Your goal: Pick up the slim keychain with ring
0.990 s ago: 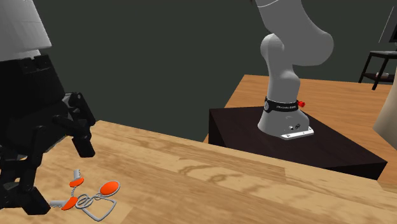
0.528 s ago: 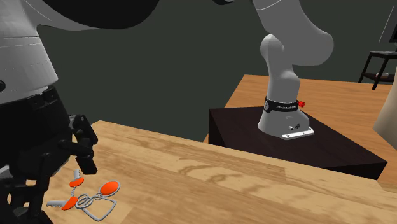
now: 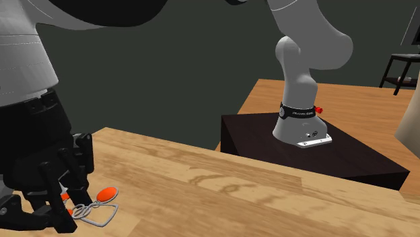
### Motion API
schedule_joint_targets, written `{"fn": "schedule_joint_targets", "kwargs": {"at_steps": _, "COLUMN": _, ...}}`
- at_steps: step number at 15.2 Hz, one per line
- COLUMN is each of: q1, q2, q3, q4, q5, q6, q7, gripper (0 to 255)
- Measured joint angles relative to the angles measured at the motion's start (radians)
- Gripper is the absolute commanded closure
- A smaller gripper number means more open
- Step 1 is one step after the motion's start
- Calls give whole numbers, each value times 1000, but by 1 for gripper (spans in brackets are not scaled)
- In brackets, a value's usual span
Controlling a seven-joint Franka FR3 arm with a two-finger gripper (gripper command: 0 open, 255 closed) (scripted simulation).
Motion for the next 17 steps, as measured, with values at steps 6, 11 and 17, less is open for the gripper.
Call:
{"fn": "schedule_joint_targets", "kwargs": {"at_steps": 6, "q1": -4, "q2": -9, "q3": 1, "q4": 3, "q5": 4, "q6": -20, "q7": -4, "gripper": 255}}
{"fn": "schedule_joint_targets", "kwargs": {"at_steps": 11, "q1": -6, "q2": -34, "q3": 7, "q4": 29, "q5": 13, "q6": -70, "q7": -10, "gripper": 255}}
{"fn": "schedule_joint_targets", "kwargs": {"at_steps": 17, "q1": -4, "q2": -59, "q3": 13, "q4": 69, "q5": 23, "q6": -133, "q7": -15, "gripper": 255}}
